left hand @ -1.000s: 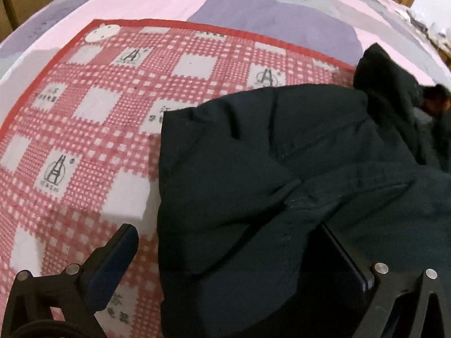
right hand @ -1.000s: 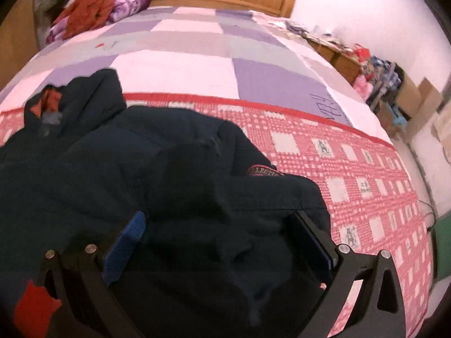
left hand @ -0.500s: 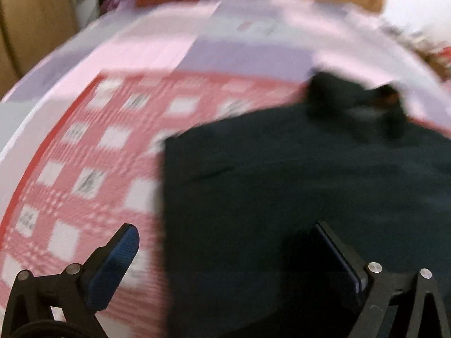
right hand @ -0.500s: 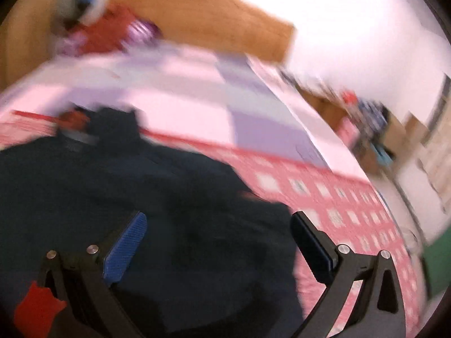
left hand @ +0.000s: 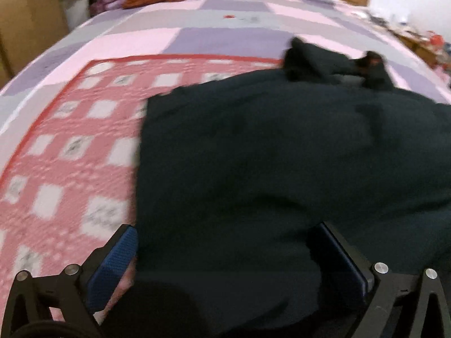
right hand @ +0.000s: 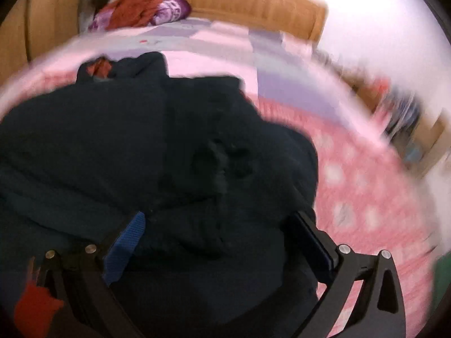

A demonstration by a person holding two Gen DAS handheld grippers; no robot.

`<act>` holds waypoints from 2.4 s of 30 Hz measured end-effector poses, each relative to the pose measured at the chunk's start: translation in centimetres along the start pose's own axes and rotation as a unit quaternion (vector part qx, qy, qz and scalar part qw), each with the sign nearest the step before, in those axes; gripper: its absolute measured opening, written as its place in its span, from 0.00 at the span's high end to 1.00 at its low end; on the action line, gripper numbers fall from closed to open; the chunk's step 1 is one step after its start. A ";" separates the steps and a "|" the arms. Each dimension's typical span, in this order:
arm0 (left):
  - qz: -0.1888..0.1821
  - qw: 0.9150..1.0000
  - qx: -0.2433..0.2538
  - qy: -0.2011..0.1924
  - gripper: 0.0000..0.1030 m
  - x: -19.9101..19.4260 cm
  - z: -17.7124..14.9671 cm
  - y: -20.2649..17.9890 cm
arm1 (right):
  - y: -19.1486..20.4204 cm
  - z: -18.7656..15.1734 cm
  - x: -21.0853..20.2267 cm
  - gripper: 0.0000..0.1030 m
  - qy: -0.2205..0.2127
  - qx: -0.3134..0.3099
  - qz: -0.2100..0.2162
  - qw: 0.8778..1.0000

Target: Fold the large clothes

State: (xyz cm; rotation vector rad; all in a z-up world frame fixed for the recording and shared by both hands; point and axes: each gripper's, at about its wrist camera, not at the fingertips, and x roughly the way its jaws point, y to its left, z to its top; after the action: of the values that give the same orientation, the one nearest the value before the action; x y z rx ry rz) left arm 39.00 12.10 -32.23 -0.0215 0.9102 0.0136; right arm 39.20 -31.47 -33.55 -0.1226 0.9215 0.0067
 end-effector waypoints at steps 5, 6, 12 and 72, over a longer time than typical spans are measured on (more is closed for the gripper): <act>0.032 0.999 -0.032 0.010 0.03 -2.4 -0.8 -0.6 | 0.5 -0.6 -2.5 0.00 -0.020 -0.021 -0.058 0.998; 0.021 0.999 -0.027 0.004 0.03 -3.3 -1.1 -1.4 | 1.3 -0.5 -3.4 0.00 -0.028 -0.022 -0.052 0.998; -0.096 0.994 0.025 0.041 0.03 -7.7 -7.4 -11.4 | 11.0 -5.4 -8.7 0.00 -0.036 -0.127 0.083 0.988; 0.175 0.977 -0.019 0.117 0.01 -26.0 -36.6 9.5 | -5.4 -34.9 -27.3 0.00 0.126 -0.001 -0.144 0.981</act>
State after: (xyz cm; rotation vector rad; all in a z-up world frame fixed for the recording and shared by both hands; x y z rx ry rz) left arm -6.00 20.68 -34.26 0.1046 1.1404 0.3638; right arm -4.73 -39.32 -32.14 -0.2628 1.1501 -0.2822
